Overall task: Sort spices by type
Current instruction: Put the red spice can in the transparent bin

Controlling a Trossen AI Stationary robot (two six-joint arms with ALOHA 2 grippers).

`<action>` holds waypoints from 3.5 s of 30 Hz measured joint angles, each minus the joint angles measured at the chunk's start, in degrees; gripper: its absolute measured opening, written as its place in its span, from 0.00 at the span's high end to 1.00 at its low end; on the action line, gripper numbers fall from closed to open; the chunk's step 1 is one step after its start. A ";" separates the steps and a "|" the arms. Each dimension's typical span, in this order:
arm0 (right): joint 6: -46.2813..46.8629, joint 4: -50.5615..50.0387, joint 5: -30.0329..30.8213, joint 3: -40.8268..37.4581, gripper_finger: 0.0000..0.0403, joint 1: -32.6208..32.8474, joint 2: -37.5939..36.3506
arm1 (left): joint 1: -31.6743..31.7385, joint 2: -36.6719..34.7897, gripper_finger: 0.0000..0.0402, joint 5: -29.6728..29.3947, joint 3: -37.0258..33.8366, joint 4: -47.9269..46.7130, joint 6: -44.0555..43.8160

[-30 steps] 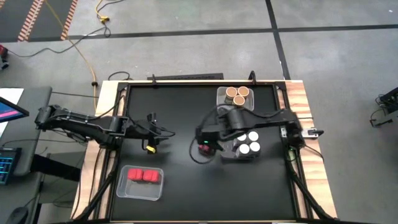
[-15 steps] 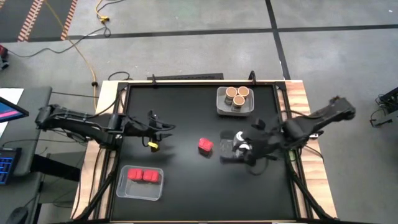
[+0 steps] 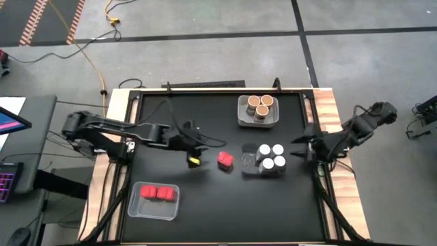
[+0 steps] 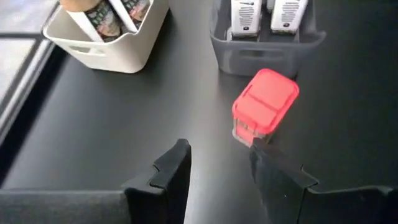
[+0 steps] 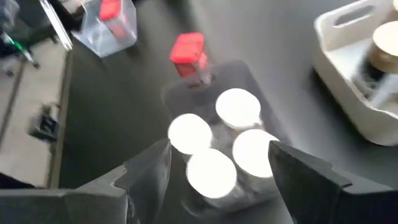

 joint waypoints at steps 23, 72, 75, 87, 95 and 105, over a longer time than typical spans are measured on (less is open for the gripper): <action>-7.45 -4.96 -0.05 -0.05 0.27 -0.09 -9.87 | 0.45 14.50 0.50 -0.35 11.67 1.35 -5.02; -7.29 -6.91 0.21 -0.05 0.27 -0.11 -9.84 | 3.74 25.48 0.19 21.23 20.47 1.64 19.69; -7.27 -6.92 0.24 -0.05 0.27 -0.11 -9.83 | 3.66 26.90 0.19 23.07 21.96 -0.74 22.20; -7.27 -7.13 0.45 -0.05 0.27 -0.13 -9.83 | 3.69 30.67 0.19 23.93 22.09 -2.97 25.18; -7.28 -7.72 0.45 -0.05 0.27 -0.13 -9.83 | 3.92 31.62 0.19 22.47 21.96 -4.51 27.61; -7.27 -7.94 0.45 -0.05 0.27 -0.15 -9.83 | 4.07 32.51 0.25 19.41 21.90 -5.25 29.79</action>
